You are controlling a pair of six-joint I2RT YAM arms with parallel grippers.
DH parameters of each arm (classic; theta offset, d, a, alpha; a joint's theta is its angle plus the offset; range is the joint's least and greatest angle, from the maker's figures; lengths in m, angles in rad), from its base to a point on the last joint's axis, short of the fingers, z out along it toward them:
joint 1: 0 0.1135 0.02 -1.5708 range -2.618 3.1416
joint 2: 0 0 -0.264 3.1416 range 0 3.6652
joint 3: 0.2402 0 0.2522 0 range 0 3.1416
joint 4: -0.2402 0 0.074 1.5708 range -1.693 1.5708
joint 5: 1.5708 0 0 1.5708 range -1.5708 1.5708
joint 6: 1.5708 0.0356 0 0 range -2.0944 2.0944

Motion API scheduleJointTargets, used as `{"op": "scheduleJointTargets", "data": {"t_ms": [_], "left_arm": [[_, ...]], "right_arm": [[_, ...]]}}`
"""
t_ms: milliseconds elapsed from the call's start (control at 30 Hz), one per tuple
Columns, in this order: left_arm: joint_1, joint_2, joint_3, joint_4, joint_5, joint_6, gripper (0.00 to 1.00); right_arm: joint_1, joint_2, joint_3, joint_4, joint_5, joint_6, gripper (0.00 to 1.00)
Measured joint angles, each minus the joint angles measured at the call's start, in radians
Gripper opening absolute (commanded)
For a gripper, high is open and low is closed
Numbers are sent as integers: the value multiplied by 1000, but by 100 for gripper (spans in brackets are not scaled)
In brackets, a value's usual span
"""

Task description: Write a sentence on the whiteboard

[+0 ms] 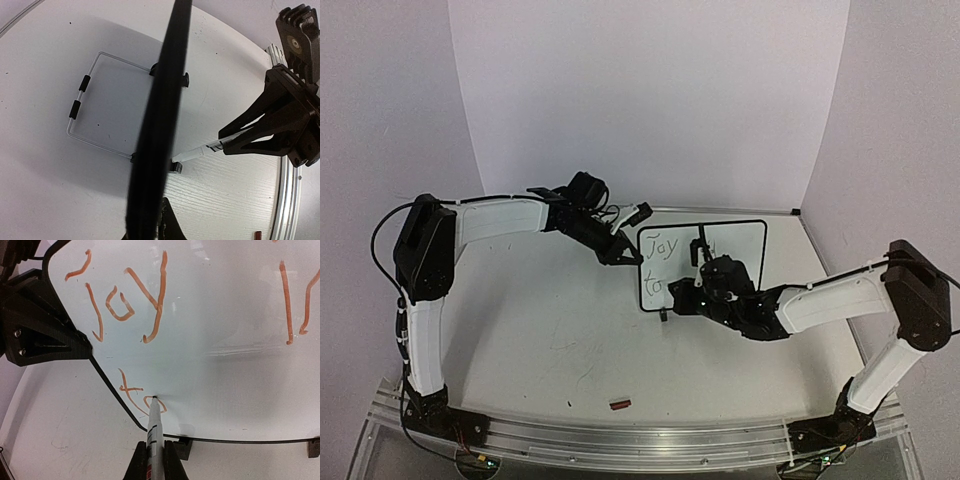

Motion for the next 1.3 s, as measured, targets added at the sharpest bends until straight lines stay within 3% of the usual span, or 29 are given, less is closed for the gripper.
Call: {"op": "scheduleJointTargets", "data": {"t_ms": [467, 833, 1300], "left_arm": [[0, 0, 0, 0, 0, 0, 0], [0, -5, -6, 0, 0, 2, 0], [0, -5, -6, -1, 0, 3, 0]], "right_arm": [[-1, -5, 5, -2, -11, -3, 0], [-7, -170, -48, -7, -56, -19, 0], [-76, -178, -118, 21, -152, -22, 0]]}}
